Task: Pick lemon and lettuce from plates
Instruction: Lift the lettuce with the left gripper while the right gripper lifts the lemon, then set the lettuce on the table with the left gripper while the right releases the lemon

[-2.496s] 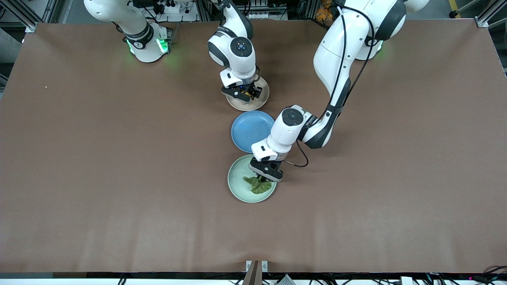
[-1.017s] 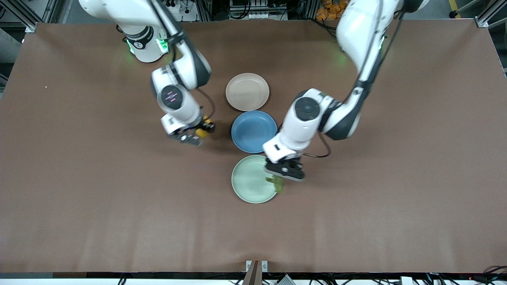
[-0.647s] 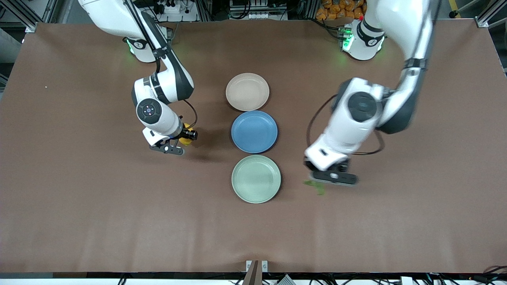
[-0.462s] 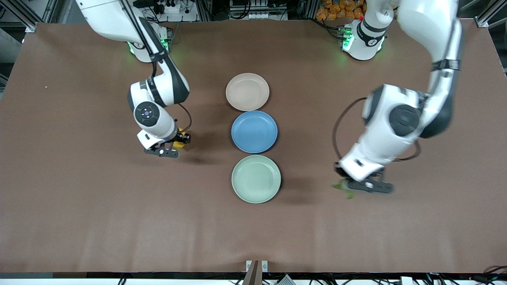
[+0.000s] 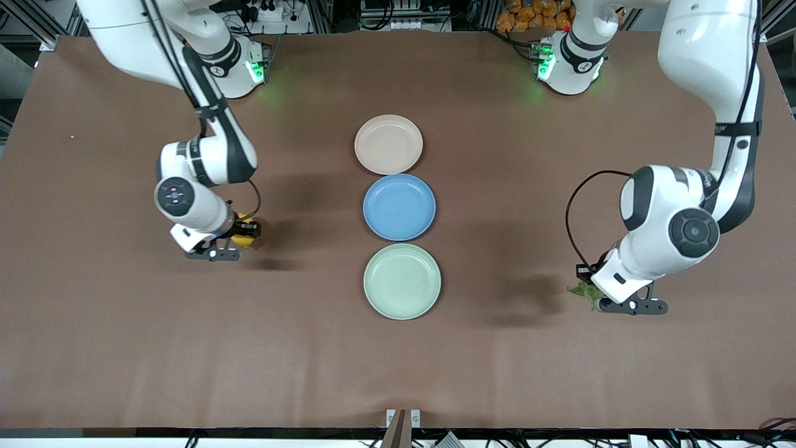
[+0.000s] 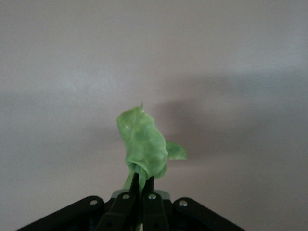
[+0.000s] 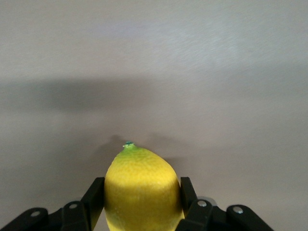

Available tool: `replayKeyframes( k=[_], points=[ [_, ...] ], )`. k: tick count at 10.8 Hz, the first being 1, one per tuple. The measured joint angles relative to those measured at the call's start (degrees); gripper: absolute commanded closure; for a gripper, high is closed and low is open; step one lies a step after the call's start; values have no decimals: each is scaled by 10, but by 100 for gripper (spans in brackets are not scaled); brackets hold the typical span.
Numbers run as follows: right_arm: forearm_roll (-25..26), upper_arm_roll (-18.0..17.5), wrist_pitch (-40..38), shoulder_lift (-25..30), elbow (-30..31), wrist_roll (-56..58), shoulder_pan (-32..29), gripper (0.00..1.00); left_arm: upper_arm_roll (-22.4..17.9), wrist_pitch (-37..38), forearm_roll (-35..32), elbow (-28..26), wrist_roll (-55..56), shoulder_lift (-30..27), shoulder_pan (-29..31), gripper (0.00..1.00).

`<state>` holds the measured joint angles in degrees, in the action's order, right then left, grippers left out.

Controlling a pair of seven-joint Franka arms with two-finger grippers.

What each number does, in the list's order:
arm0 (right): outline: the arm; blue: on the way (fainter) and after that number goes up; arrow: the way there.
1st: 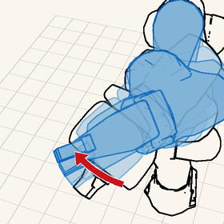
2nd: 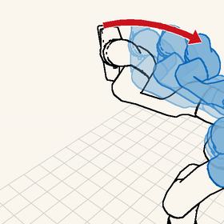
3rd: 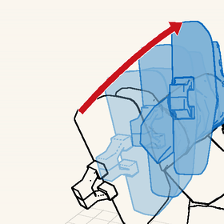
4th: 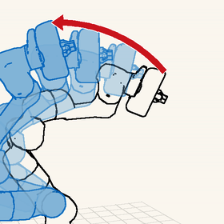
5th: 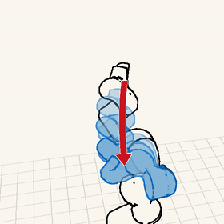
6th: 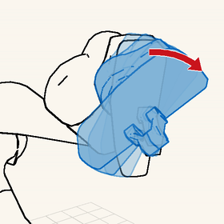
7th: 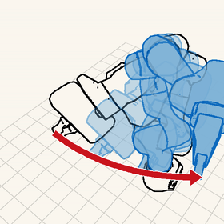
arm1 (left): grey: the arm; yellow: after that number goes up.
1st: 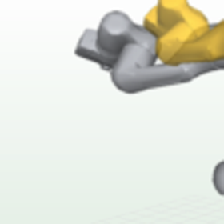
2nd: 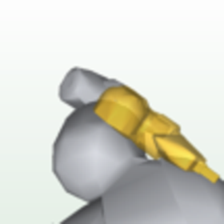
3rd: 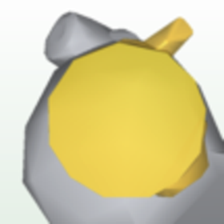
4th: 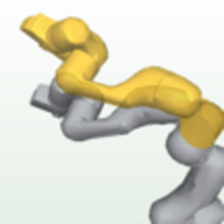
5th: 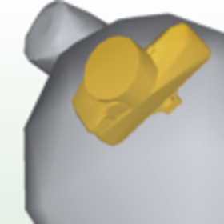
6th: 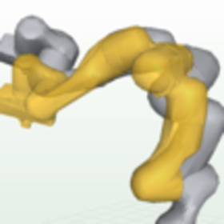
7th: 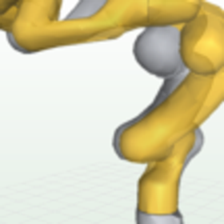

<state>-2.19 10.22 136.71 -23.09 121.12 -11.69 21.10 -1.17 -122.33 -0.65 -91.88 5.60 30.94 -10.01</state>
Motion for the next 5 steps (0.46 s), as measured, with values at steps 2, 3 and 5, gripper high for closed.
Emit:
replayKeyframes(
  k=[2,3,5],
  points=[
    [1,0,18,-6,1,70,-39,100,0,-4,15,-1,0,33,19,90],
    [1,0,28,-11,1,110,-62,100,1,-9,29,-1,0,50,24,70],
    [1,0,52,-21,1,169,-101,100,2,-31,32,-1,0,76,25,0]
  ],
)
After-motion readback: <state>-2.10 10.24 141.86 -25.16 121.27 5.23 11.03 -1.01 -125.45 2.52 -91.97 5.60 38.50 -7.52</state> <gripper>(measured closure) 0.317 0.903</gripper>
